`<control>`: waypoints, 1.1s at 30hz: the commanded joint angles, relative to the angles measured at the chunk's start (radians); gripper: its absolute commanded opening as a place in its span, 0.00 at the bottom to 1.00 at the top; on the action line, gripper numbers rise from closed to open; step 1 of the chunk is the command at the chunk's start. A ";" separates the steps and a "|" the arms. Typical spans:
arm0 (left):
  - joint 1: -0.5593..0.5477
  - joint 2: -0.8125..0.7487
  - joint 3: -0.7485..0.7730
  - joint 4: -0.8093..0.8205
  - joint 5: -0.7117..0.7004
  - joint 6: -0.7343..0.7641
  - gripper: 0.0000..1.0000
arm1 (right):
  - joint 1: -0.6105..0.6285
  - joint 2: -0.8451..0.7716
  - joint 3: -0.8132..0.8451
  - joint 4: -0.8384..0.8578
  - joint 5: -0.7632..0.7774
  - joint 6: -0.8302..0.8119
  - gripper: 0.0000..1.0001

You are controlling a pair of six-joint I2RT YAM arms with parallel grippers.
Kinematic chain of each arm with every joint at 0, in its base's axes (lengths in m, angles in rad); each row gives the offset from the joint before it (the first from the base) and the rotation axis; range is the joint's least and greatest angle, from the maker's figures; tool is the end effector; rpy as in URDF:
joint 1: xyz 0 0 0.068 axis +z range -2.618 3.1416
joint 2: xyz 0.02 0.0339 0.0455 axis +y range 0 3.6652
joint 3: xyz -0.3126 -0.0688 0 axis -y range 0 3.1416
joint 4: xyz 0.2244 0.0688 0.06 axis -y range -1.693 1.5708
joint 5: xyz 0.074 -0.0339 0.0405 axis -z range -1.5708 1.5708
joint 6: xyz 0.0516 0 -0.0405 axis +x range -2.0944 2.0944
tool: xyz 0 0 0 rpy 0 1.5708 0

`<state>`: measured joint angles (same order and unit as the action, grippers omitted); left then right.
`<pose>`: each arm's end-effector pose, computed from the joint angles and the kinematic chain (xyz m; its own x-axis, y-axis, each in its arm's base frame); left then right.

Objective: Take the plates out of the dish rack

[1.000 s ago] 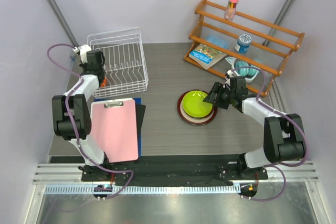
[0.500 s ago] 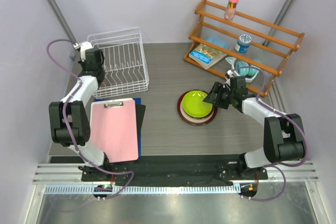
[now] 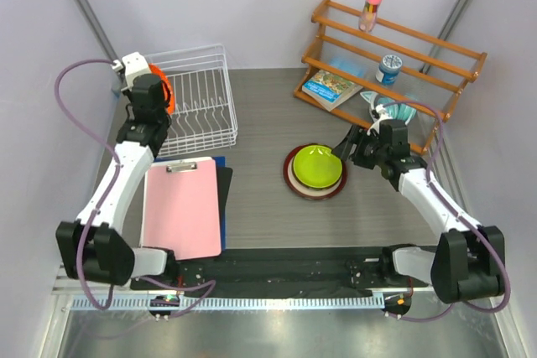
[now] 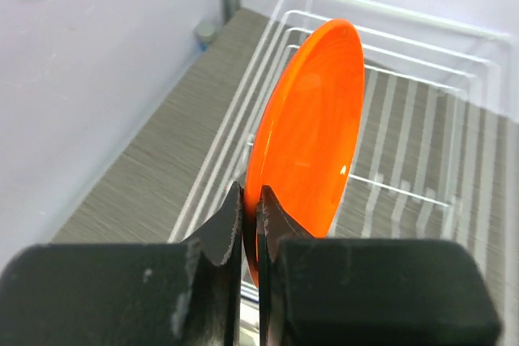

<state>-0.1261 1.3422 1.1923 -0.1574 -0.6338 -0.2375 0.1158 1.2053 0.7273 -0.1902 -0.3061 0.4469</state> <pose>0.2917 -0.0062 0.4088 -0.1838 -0.1678 -0.9685 -0.5164 0.8549 -0.0501 0.2285 0.0422 0.2792 -0.7041 0.3330 -0.6272 -0.0453 0.8604 0.5076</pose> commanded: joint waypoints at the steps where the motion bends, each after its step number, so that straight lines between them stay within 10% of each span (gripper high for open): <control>1: -0.050 -0.144 -0.026 -0.115 0.086 -0.094 0.00 | -0.001 -0.082 0.021 -0.040 0.016 -0.002 0.72; 12: -0.220 -0.347 -0.247 -0.061 0.664 -0.449 0.00 | 0.022 -0.130 0.014 -0.019 -0.131 0.053 0.72; 33: -0.575 -0.250 -0.378 0.110 0.528 -0.566 0.00 | 0.291 0.028 -0.026 0.353 -0.180 0.289 0.71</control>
<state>-0.6674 1.0763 0.8082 -0.1326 -0.0650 -0.7860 0.3859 1.2263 0.6945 0.0631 -0.4751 0.7063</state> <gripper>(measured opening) 0.044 0.711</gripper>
